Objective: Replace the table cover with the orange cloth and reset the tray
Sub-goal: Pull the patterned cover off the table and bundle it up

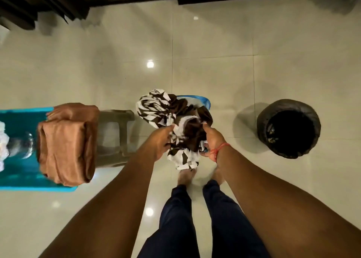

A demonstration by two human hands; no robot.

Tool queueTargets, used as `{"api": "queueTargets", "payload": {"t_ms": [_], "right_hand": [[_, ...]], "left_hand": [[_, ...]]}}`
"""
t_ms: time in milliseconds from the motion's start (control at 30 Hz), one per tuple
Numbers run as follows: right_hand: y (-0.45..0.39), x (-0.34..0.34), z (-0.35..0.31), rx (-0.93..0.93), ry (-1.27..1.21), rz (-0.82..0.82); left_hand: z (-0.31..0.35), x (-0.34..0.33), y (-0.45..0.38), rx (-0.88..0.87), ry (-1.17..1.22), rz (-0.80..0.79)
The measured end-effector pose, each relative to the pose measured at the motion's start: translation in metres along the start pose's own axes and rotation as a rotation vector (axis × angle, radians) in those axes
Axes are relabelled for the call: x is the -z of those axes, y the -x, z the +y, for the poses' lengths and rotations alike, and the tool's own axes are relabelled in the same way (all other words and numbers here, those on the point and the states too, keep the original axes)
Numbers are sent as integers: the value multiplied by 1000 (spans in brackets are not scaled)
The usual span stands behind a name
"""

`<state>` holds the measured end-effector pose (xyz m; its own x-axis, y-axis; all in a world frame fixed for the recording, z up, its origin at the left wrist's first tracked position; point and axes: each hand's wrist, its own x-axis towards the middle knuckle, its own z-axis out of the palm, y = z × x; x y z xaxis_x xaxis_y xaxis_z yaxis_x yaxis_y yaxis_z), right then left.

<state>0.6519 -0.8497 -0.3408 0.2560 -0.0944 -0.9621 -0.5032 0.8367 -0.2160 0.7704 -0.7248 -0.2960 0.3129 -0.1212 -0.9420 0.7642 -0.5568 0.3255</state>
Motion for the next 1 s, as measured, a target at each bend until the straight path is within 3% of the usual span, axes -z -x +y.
{"api": "queueTargets", "payload": {"t_ms": [200, 333, 600, 800, 1000], "right_hand": [[-5, -9, 11, 219, 432, 35], [10, -10, 22, 233, 535, -8], [71, -12, 33, 279, 659, 27], [127, -37, 31, 392, 809, 204], [174, -75, 59, 451, 553, 456]], "left_hand": [[-21, -16, 4, 19, -206, 25], [-32, -13, 19, -17, -311, 65], [-22, 11, 72, -196, -657, -23], [13, 32, 100, -396, -1006, -173], [47, 50, 122, -633, -1373, -460]]}}
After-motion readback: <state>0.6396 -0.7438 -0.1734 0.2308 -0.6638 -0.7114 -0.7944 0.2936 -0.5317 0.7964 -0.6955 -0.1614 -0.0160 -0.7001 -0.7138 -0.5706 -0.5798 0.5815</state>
